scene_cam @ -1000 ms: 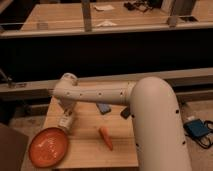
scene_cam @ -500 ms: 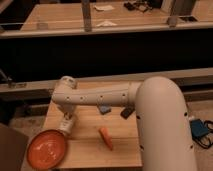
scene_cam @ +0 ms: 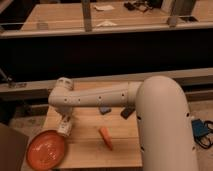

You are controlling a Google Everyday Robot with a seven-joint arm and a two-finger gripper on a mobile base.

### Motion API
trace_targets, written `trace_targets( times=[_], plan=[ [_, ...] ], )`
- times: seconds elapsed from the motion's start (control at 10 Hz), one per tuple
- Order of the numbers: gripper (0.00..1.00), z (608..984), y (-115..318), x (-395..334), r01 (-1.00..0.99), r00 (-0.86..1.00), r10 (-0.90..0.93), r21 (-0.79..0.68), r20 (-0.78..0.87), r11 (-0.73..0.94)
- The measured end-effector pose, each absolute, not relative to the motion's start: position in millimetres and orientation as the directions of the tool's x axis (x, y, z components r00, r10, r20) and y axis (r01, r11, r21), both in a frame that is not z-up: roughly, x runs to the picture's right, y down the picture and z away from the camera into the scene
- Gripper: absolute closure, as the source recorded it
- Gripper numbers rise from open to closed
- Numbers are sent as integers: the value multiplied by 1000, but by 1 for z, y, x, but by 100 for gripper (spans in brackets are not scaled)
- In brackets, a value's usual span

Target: Place the bottle in the ceramic bowl

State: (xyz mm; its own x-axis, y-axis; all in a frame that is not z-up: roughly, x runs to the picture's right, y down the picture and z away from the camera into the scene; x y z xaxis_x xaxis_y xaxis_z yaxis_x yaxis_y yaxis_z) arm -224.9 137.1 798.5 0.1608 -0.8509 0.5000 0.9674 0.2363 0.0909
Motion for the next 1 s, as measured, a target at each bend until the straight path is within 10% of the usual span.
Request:
trace_targets(
  times=[1.0],
  plan=[
    [100,777,139,-250,977,97,-865,120,492,178]
  ],
)
